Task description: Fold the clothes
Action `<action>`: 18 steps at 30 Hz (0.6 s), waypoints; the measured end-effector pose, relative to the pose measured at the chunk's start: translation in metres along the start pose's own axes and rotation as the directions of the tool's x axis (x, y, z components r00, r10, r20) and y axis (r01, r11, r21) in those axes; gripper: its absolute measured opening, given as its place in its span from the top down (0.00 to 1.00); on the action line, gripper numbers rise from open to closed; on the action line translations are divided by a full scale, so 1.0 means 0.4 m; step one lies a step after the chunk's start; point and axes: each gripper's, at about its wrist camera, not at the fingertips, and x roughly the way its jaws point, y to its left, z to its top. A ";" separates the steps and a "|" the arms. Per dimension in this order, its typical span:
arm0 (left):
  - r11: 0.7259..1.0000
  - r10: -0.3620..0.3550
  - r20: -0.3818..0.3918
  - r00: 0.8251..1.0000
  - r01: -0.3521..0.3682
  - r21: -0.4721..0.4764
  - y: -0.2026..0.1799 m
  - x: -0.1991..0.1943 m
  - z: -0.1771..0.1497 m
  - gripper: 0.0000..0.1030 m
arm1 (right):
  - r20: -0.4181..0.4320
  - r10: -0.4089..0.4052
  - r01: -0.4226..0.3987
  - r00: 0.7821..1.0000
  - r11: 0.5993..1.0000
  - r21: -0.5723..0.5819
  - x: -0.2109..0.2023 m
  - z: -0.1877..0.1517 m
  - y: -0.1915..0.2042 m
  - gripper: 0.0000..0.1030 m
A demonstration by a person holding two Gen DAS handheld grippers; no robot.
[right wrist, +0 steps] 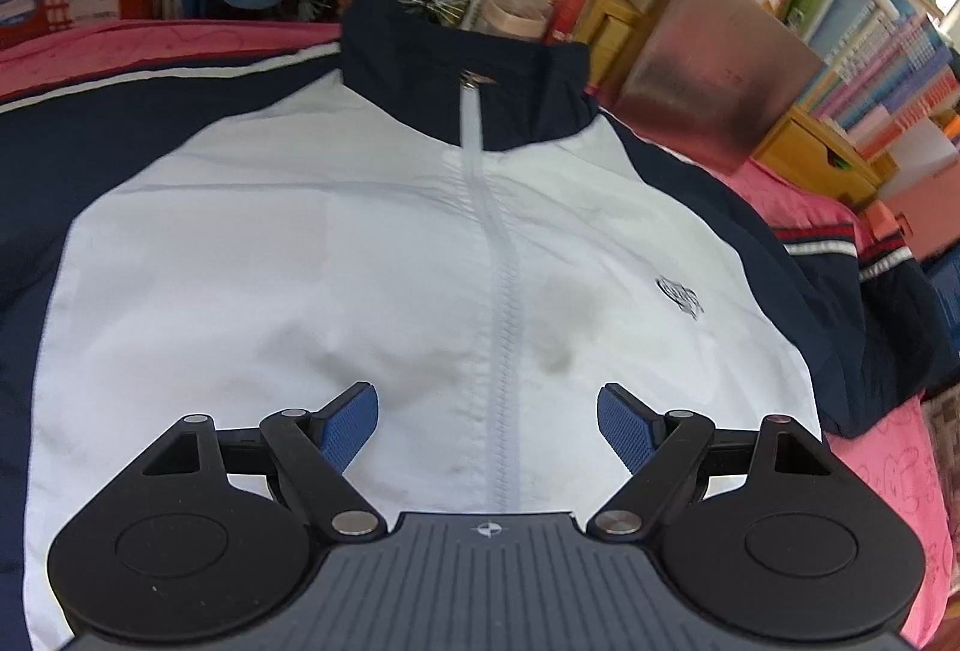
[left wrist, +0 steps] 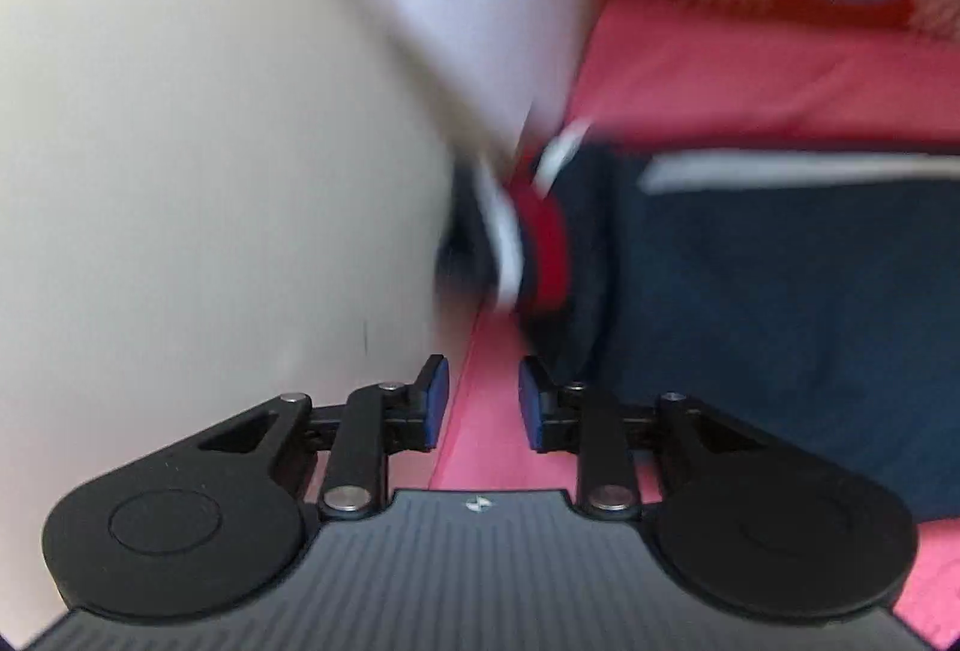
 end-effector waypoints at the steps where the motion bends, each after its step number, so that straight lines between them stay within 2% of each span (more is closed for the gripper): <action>1: 1.000 -0.019 -0.004 1.000 0.019 -0.025 0.007 -0.006 0.000 0.65 | 0.004 0.006 -0.006 1.000 1.000 -0.010 -0.005 0.000 0.003 0.20; 2: 0.998 -0.034 0.018 0.999 0.035 -0.044 0.014 -0.026 -0.002 0.64 | 0.010 0.011 -0.011 1.000 1.000 -0.013 -0.010 -0.001 0.002 0.19; 4: 0.997 -0.034 0.076 0.997 0.039 -0.065 0.022 -0.083 -0.008 0.47 | 0.020 0.022 -0.022 1.000 1.000 -0.015 -0.021 -0.004 -0.002 0.19; 6: 0.997 -0.010 0.137 0.990 0.019 -0.069 0.022 -0.157 -0.016 0.43 | 0.038 0.021 -0.022 0.999 0.999 0.031 -0.030 -0.011 -0.035 0.19; 8: 0.997 -0.006 0.195 0.981 0.020 -0.071 0.020 -0.228 -0.025 0.43 | 0.056 0.017 -0.022 0.998 0.996 0.083 -0.039 -0.019 -0.070 0.19; 10: 0.994 -0.089 0.241 0.967 0.102 -0.046 -0.011 -0.289 -0.044 0.43 | 0.067 -0.002 -0.007 0.998 0.991 0.136 -0.040 -0.029 -0.117 0.19; 13: 0.974 -0.220 0.301 0.928 0.228 0.011 -0.082 -0.376 -0.079 0.40 | 0.063 -0.068 0.053 0.996 0.974 0.221 -0.023 -0.049 -0.225 0.19; 15: 0.958 -0.287 0.299 0.910 0.277 0.075 -0.177 -0.415 -0.109 0.37 | 0.059 -0.121 0.101 0.991 0.958 0.267 -0.009 -0.066 -0.315 0.19; 18: 0.931 -0.363 0.258 0.895 0.336 0.146 -0.326 -0.466 -0.163 0.37 | 0.068 -0.207 0.173 0.976 0.926 0.335 0.025 -0.099 -0.478 0.19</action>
